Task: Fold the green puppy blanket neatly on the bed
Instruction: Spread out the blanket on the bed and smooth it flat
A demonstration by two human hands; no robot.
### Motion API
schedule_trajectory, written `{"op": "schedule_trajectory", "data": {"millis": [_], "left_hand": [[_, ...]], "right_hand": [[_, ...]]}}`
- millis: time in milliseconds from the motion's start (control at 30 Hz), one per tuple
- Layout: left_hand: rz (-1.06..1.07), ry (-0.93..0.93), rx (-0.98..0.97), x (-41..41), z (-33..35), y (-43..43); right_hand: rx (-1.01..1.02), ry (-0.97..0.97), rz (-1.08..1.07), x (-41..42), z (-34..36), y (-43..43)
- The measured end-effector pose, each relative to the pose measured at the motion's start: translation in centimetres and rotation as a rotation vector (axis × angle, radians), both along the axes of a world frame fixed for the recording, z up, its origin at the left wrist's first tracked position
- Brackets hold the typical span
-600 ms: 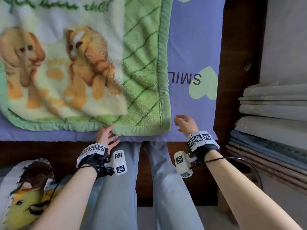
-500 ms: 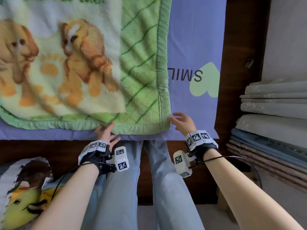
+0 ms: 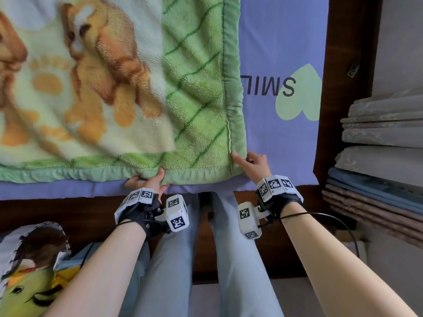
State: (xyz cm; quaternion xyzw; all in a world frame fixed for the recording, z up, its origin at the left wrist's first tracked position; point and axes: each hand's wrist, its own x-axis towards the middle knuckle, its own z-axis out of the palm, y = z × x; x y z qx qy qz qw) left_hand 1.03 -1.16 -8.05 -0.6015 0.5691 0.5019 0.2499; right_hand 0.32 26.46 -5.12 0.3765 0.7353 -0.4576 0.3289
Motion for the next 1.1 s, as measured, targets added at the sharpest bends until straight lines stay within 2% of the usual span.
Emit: {"op": "schedule_trajectory", "data": {"millis": [67,200,300,433,567,767,900,1100], "left_hand": [[0.046,0.003,-0.007,0.0,-0.1,0.0],[0.155,0.129,-0.146,0.7,-0.1,0.4],[0.192,0.16,-0.115,1.0,0.0,0.8],[0.084,0.058,-0.146,1.8,0.2,1.2],[0.264,0.162,-0.087,2.6,0.9,3.1],[0.352,0.287,-0.12,2.6,1.7,6.1],[0.285,0.325,-0.121,2.6,2.2,7.7],[0.244,0.397,-0.023,2.5,4.1,13.2]], "right_hand": [[0.043,0.023,0.029,0.0,-0.2,-0.2],[0.042,0.036,0.06,0.3,-0.3,-0.1],[-0.043,0.06,0.034,0.3,0.1,0.7],[-0.131,0.124,0.01,0.2,1.0,1.3],[-0.146,0.088,0.009,0.7,0.8,1.7],[-0.05,0.179,0.014,1.9,1.3,2.7],[-0.046,0.292,-0.069,1.1,2.4,4.8],[0.1,0.387,-0.018,1.0,3.5,10.6]]}}
